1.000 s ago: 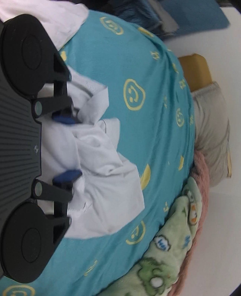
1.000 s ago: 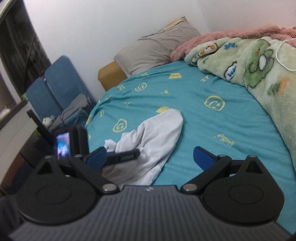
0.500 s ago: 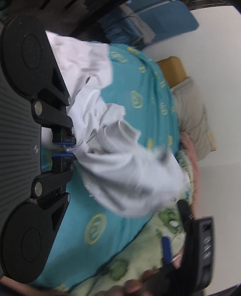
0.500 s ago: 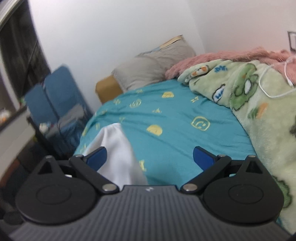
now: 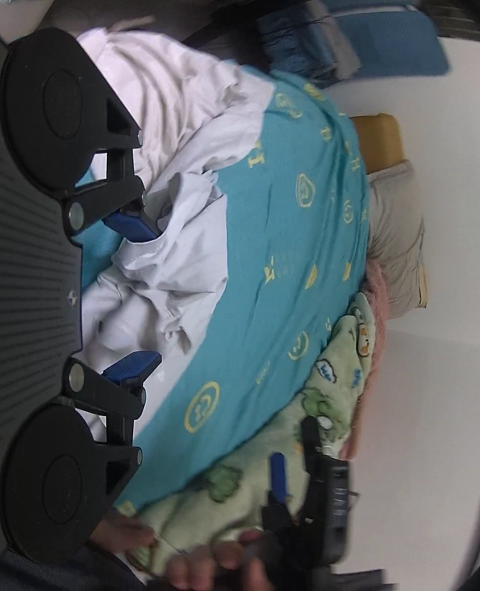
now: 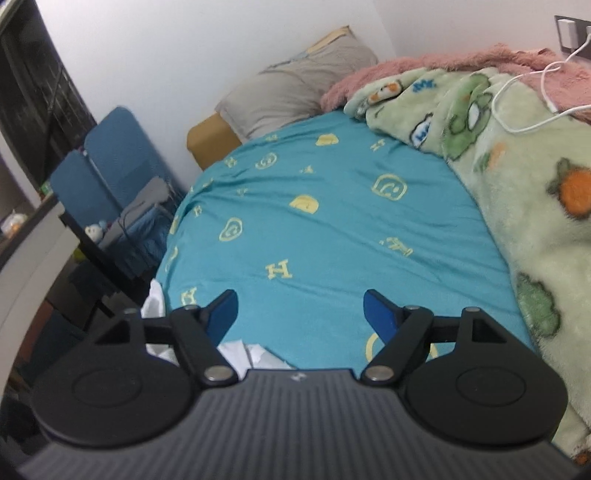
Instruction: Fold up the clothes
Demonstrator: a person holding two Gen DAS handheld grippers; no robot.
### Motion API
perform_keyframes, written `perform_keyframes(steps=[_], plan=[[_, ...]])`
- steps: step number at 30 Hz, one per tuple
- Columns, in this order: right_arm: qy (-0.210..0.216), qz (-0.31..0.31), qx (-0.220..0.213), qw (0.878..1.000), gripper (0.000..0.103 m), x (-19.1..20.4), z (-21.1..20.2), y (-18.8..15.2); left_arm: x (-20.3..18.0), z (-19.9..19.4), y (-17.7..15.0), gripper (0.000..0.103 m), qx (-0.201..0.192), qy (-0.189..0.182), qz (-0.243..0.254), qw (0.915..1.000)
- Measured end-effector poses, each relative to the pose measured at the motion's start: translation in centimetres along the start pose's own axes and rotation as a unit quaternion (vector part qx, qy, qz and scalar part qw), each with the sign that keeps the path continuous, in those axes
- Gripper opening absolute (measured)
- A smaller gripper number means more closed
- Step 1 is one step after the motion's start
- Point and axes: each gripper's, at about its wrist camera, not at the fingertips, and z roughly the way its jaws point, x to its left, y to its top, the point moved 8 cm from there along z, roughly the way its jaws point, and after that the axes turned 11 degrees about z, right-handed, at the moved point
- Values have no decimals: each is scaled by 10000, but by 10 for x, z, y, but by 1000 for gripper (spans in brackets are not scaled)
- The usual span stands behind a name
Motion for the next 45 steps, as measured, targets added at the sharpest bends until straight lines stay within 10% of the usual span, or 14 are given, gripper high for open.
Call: perform_keyframes(steps=[10,12,14,18,23,28,34,40,45], plan=[[405,-536,554,9962,78,29,21,-23,-12,46,-28,64,813,-318,206,9960],[460,-543,569,9958,78,32,22,-24,-11,58,-27,39,772,-245,284,9963],[468,-546,571,9958,78,33,22,-24,-5,61,-18,17,553,-135,213,9982],[460,-534,506,9962,78,31,18,-22,20,29,20,15,-651,-141,-464,9967],[927,-718,613,9912,79,48,8,-30,70,-15,58,15,-1829,-21,-1526,9712],[1629,-1517,1251,9668,80,92,5,-78,113,-19,60,15,-2091,-75,-2379,9485],[1261,-2767,1757,9363,80,122,30,-143,120,-28,56,15,-2075,-165,-2170,9537],[638,-2278,1203,9641,79,98,41,-108,115,-13,46,28,-1778,-125,-2018,9631],[755,-1443,1036,9812,80,80,35,-78,120,-9,7,80,-977,325,-2469,9636]])
